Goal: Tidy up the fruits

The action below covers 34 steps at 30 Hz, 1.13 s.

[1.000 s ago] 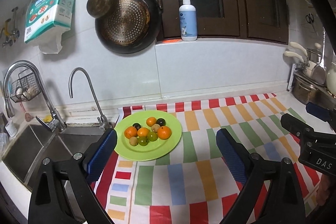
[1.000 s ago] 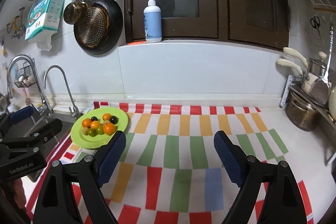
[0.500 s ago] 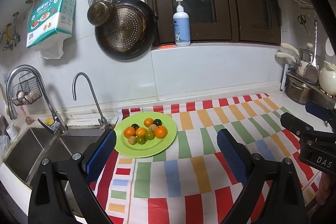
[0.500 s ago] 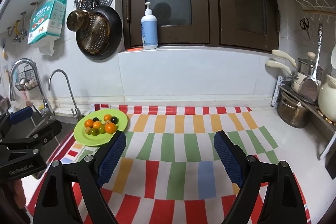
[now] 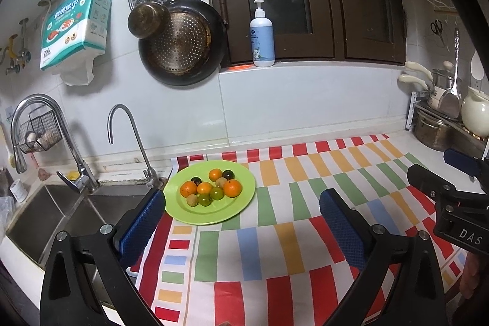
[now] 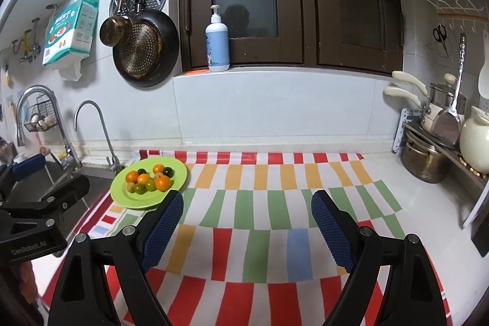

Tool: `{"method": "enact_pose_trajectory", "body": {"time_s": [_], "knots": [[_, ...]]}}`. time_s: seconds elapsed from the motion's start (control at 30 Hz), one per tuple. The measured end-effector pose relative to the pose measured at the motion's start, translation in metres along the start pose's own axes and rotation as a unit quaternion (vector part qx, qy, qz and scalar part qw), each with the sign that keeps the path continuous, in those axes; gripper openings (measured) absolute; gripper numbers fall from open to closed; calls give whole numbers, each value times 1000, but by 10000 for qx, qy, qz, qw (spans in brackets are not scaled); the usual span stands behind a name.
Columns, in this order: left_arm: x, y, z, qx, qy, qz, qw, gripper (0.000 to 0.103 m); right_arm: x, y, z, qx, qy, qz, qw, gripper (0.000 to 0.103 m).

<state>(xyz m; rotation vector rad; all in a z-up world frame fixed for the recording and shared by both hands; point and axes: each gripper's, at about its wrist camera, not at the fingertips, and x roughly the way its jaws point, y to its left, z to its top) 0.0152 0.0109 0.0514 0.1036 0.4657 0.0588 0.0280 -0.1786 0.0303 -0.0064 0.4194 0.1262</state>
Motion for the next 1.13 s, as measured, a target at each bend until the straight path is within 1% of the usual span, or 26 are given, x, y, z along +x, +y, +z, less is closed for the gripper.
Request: {"method": "enact_pose_trajectory", "body": {"time_s": [0.23, 0.4, 0.77, 1.13], "knots": [[-1, -3, -4, 19, 18, -86, 10000, 103, -4, -2, -7, -1, 71, -24, 10000, 86], [0, -4, -6, 51, 46, -149, 9999, 103, 0, -4, -8, 7, 163, -23, 9999, 86], [6, 0, -10, 3, 145, -101, 9998, 103, 7, -1, -10, -12, 283, -27, 9996, 86], [11, 3, -11, -18, 195, -111, 9997, 103, 9, 2, -9, -31, 300, -22, 9995, 86]]}}
